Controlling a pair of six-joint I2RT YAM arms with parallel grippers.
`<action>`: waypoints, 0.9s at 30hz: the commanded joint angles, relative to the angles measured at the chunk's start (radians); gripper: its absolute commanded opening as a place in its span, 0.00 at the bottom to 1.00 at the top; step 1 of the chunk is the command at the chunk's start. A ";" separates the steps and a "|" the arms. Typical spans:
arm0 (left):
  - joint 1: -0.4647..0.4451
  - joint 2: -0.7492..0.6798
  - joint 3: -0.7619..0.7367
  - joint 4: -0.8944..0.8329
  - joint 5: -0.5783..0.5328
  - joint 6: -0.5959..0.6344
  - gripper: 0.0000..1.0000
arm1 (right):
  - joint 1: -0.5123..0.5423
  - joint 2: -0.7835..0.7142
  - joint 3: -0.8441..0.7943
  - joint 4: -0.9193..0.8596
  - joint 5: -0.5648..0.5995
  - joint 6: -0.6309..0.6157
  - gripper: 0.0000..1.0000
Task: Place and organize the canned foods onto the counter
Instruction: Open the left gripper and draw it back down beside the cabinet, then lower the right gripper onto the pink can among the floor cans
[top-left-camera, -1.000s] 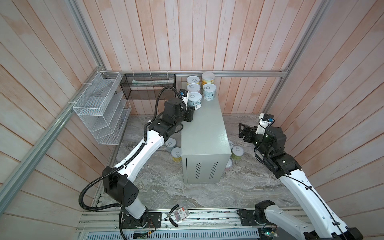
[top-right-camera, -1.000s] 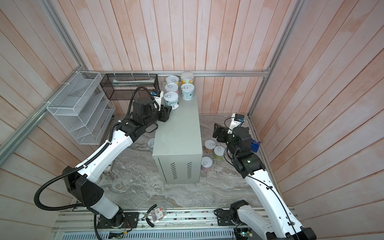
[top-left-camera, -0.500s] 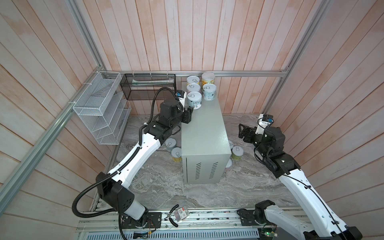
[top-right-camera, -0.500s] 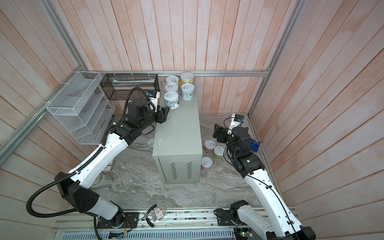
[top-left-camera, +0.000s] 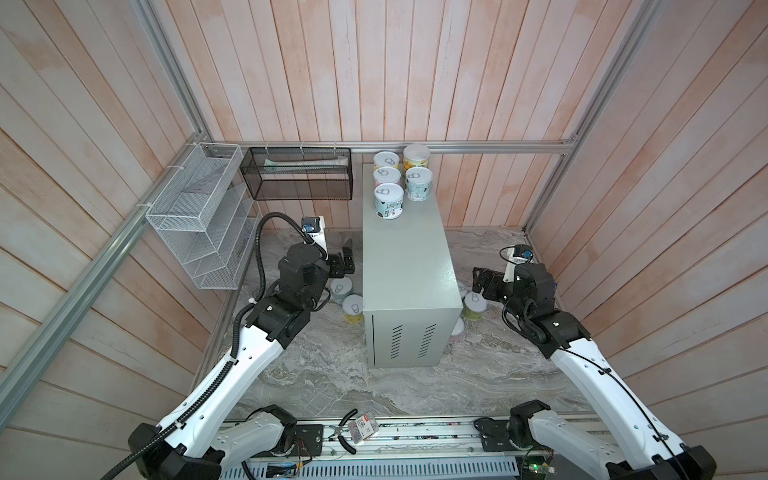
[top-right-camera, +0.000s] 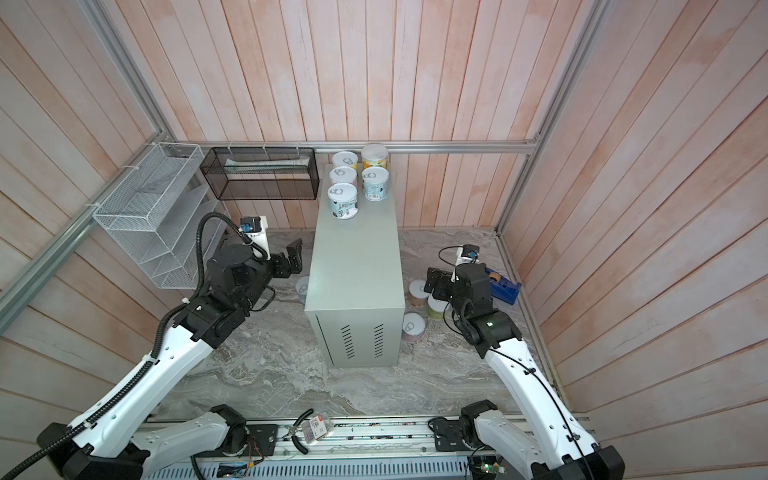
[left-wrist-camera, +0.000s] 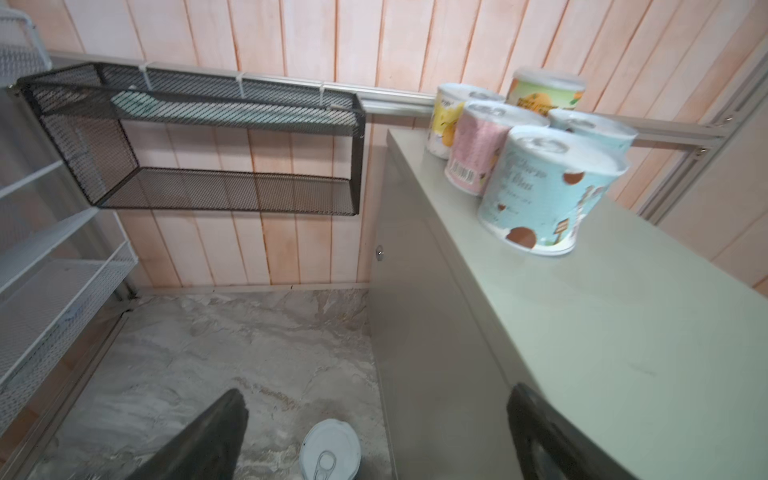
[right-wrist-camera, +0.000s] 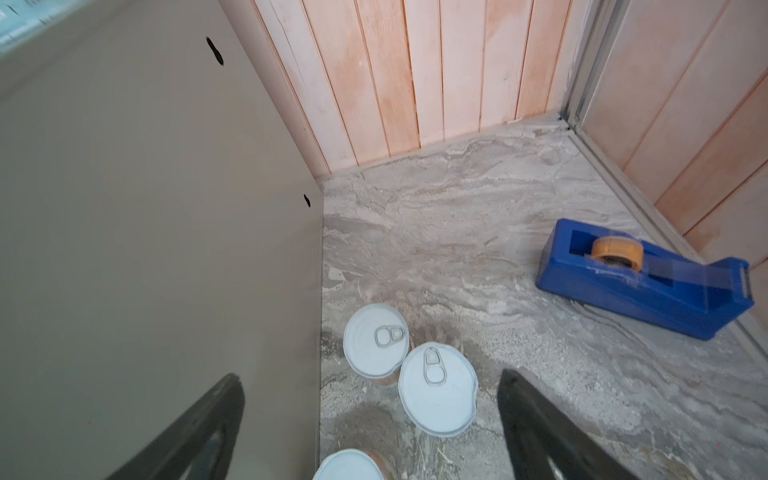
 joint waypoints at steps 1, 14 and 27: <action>0.020 -0.034 -0.122 -0.002 -0.020 -0.113 1.00 | -0.005 -0.003 -0.066 -0.032 -0.049 0.049 0.96; 0.035 -0.142 -0.484 0.137 0.207 -0.246 0.98 | 0.032 -0.013 -0.310 0.058 -0.217 0.157 0.98; 0.037 -0.124 -0.526 0.225 0.240 -0.256 0.98 | 0.187 0.169 -0.284 0.108 -0.114 0.152 0.98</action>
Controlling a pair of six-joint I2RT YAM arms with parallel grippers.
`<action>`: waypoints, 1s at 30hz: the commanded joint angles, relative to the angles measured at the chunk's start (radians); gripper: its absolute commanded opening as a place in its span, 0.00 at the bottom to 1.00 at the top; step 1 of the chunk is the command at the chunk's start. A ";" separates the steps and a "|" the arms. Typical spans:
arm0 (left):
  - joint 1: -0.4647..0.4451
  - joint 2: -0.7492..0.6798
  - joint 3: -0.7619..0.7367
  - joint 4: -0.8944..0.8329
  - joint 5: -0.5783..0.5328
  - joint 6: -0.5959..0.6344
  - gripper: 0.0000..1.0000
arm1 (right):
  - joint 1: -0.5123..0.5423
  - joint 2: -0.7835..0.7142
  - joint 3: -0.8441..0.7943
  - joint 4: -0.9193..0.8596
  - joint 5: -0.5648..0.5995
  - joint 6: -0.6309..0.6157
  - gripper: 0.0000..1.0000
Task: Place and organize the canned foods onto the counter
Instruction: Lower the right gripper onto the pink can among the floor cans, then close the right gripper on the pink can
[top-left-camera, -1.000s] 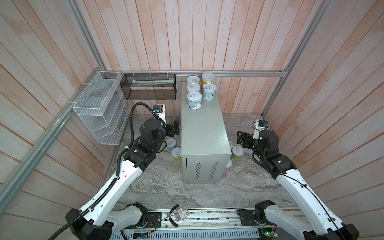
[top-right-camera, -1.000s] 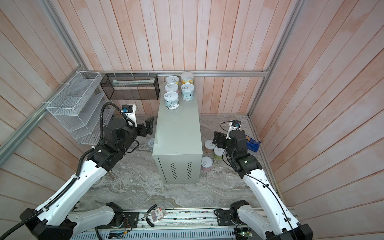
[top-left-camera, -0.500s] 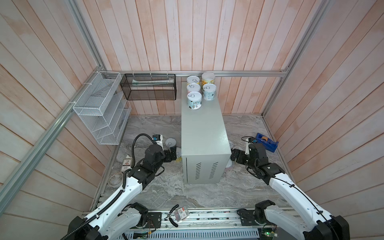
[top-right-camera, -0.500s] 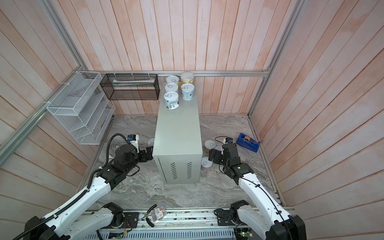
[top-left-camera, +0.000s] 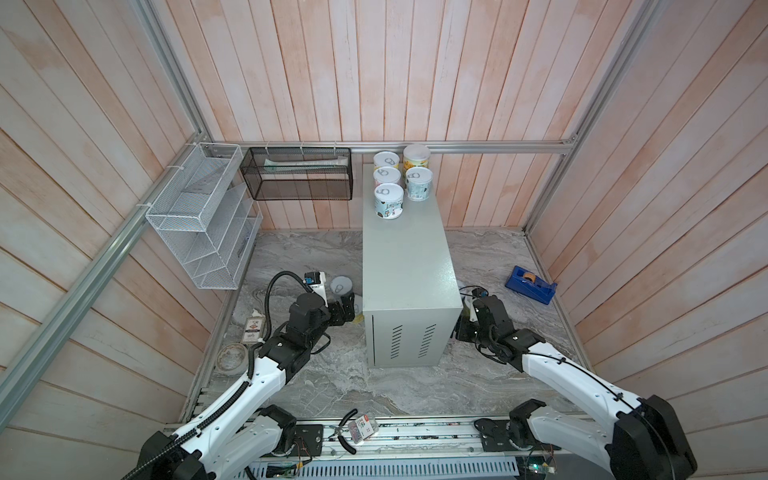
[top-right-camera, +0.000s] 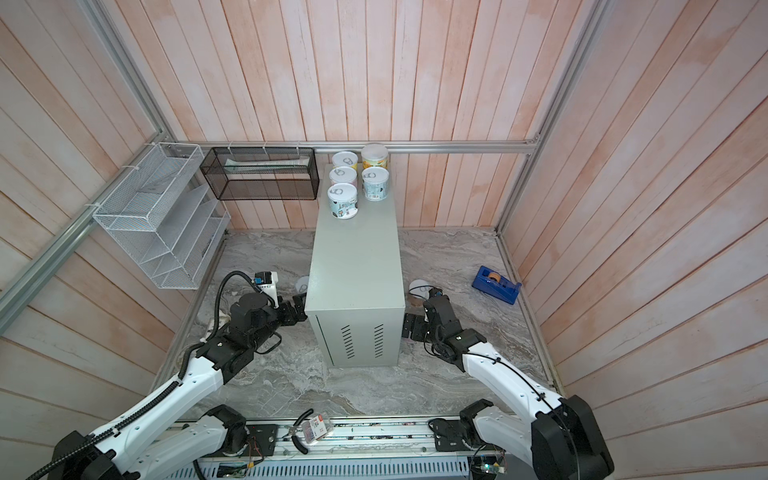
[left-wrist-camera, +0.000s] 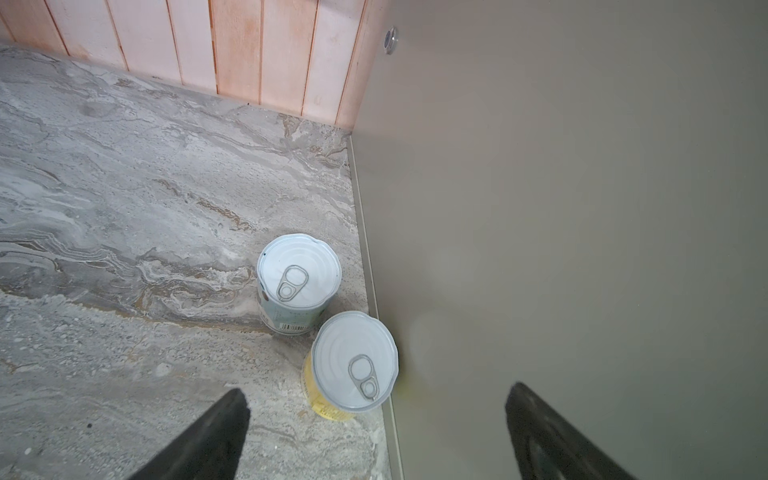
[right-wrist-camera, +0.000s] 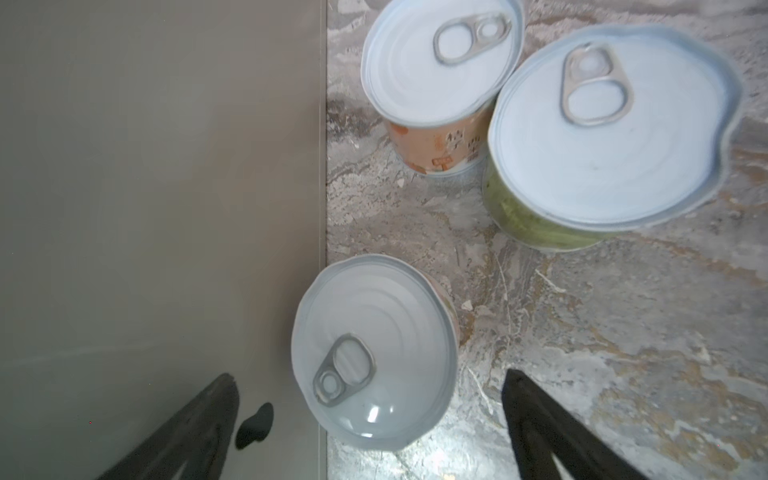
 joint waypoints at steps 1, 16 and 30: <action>0.004 -0.001 -0.020 0.044 0.015 -0.013 0.98 | 0.024 0.037 0.036 0.017 0.056 -0.007 0.98; 0.007 0.017 -0.012 0.046 0.010 -0.003 0.98 | 0.030 0.188 0.068 -0.049 0.252 0.038 0.95; 0.007 0.056 -0.006 0.060 0.015 0.003 0.98 | 0.030 0.283 0.048 0.113 0.193 -0.007 0.95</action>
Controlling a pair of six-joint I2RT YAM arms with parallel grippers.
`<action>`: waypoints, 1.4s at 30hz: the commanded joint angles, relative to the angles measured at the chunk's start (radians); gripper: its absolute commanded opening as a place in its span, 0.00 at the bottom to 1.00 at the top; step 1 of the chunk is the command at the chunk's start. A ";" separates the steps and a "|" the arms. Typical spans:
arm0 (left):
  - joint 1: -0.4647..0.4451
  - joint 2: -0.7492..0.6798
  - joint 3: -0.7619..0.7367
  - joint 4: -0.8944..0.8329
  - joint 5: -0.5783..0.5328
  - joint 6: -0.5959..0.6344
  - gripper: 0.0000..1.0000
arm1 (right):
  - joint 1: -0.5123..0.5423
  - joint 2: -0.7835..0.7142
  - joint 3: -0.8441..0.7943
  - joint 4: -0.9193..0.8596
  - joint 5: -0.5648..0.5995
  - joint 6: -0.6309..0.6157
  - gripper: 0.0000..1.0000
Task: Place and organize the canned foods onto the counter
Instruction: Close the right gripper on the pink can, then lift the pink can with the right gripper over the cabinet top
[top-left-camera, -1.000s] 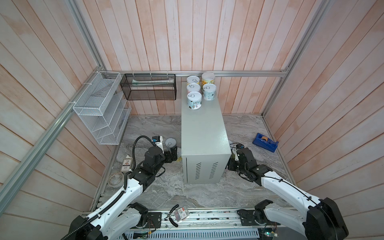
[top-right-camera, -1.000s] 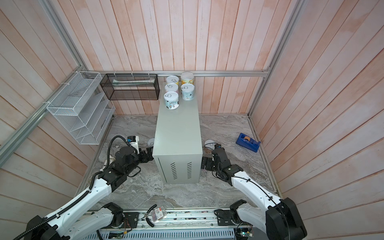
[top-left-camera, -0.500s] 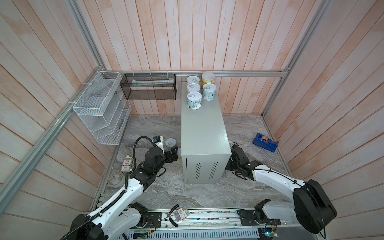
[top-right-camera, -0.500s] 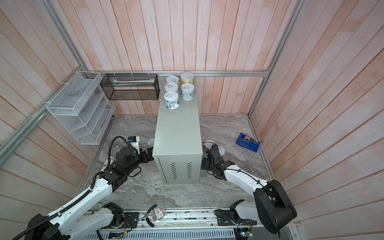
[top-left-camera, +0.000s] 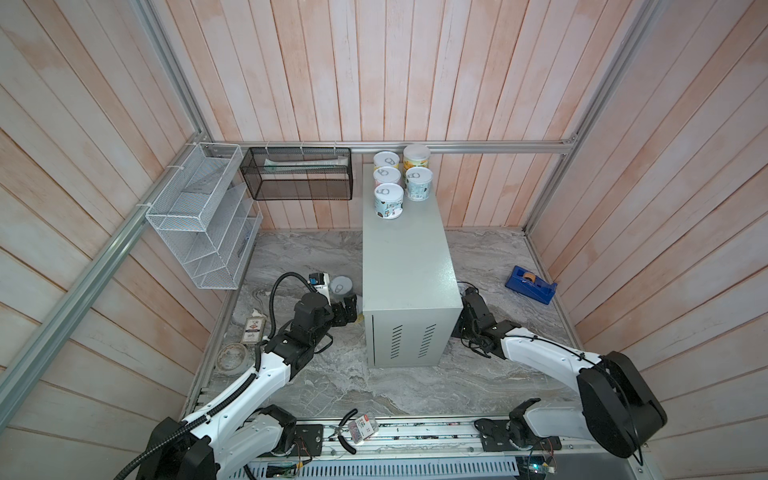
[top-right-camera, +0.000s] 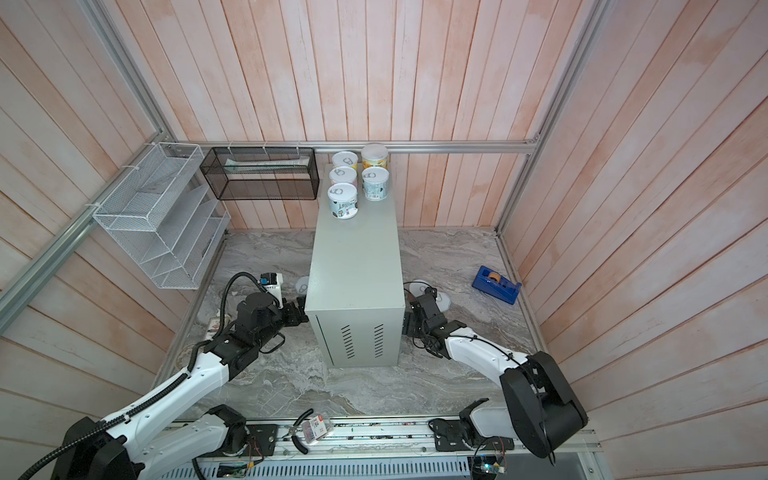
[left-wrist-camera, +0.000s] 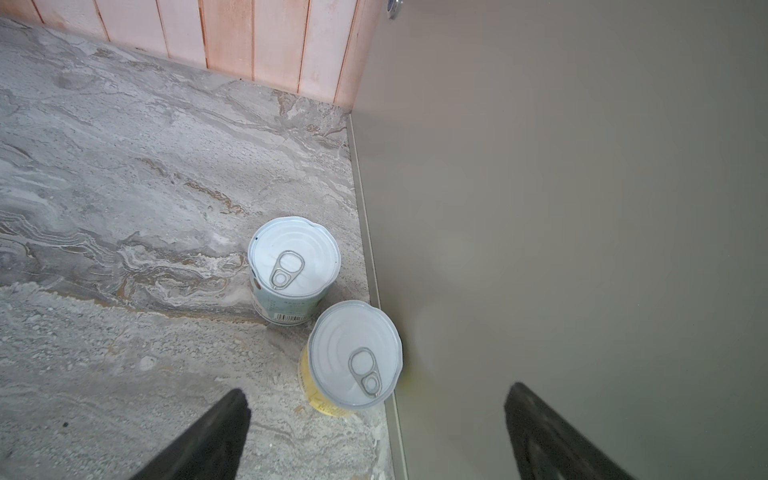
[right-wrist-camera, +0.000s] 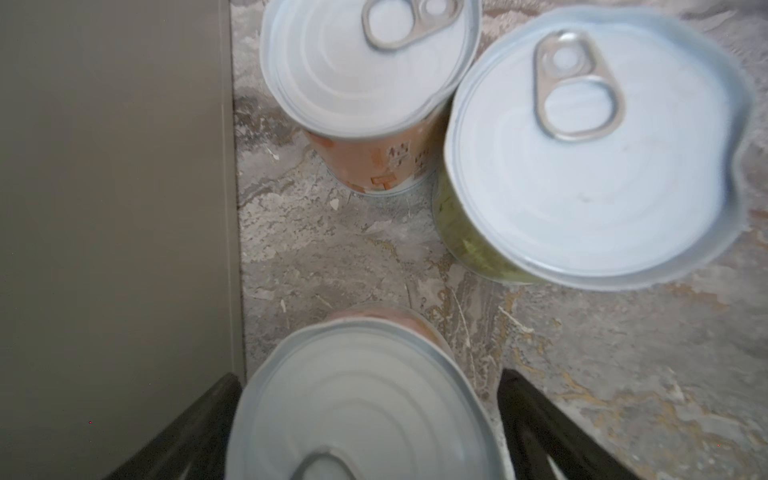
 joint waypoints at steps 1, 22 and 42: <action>0.007 -0.005 0.004 0.027 -0.001 0.005 0.98 | 0.004 0.047 0.008 0.023 0.012 -0.013 0.94; 0.007 -0.039 0.004 0.025 0.000 0.014 0.96 | 0.004 -0.132 0.067 -0.143 -0.015 -0.030 0.00; 0.007 -0.049 0.053 -0.030 0.007 0.051 0.96 | -0.034 -0.357 0.677 -0.674 -0.046 -0.291 0.00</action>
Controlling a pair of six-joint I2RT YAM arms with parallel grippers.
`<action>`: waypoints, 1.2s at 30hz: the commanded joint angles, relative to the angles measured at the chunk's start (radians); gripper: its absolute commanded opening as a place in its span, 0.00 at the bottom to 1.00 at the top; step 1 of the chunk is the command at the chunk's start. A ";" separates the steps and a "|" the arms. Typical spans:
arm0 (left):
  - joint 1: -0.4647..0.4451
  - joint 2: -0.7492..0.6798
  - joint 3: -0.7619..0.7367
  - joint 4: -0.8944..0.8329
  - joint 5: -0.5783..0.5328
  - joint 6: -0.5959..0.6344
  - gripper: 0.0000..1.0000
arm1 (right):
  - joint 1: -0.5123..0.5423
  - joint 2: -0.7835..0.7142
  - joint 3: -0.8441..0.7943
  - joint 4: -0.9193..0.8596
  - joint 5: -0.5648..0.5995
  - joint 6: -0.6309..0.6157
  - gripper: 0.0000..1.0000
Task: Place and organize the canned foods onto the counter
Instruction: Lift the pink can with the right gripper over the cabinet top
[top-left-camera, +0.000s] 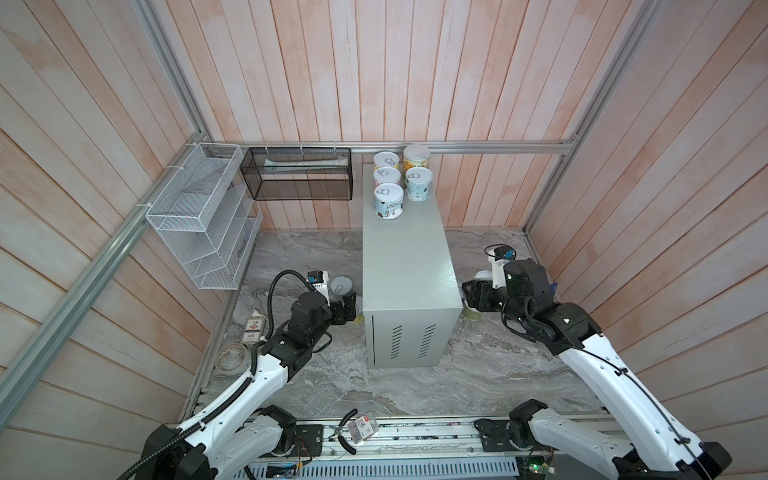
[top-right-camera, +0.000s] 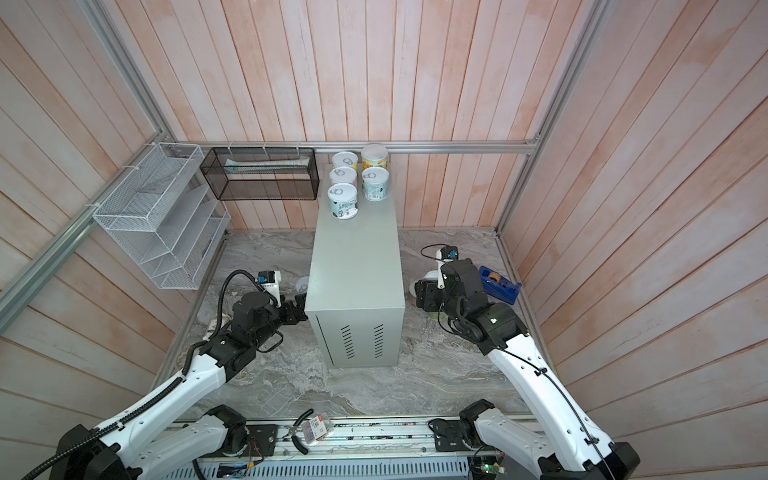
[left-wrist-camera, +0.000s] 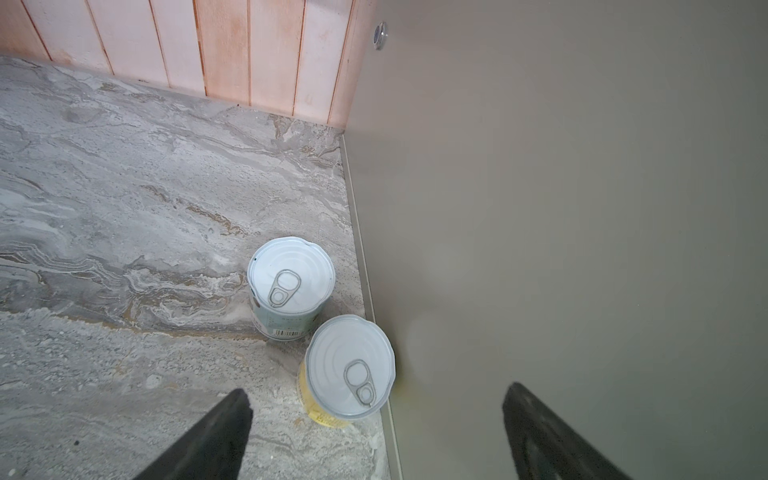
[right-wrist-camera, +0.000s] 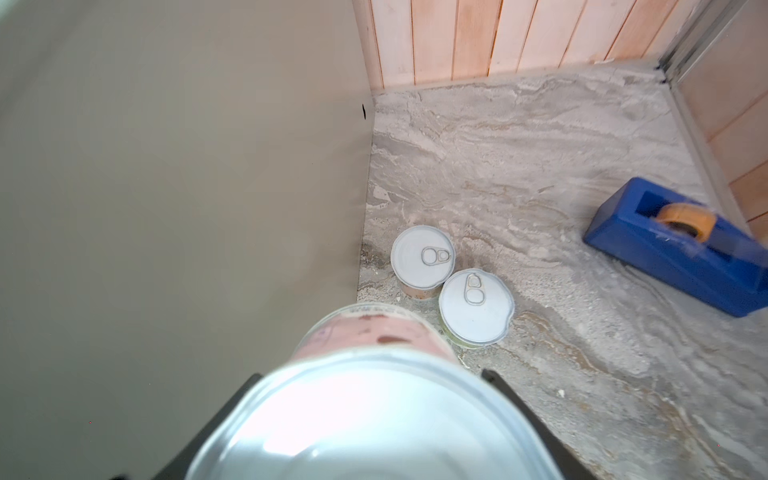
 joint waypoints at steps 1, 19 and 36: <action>0.007 -0.020 0.033 -0.020 0.007 0.016 0.96 | -0.004 0.011 0.132 -0.087 0.016 -0.070 0.00; -0.001 -0.026 0.182 -0.224 0.058 0.061 0.96 | 0.089 0.190 0.547 -0.175 0.043 -0.066 0.00; -0.005 -0.019 0.176 -0.286 0.015 0.057 0.95 | 0.283 0.583 0.998 -0.389 0.077 -0.142 0.00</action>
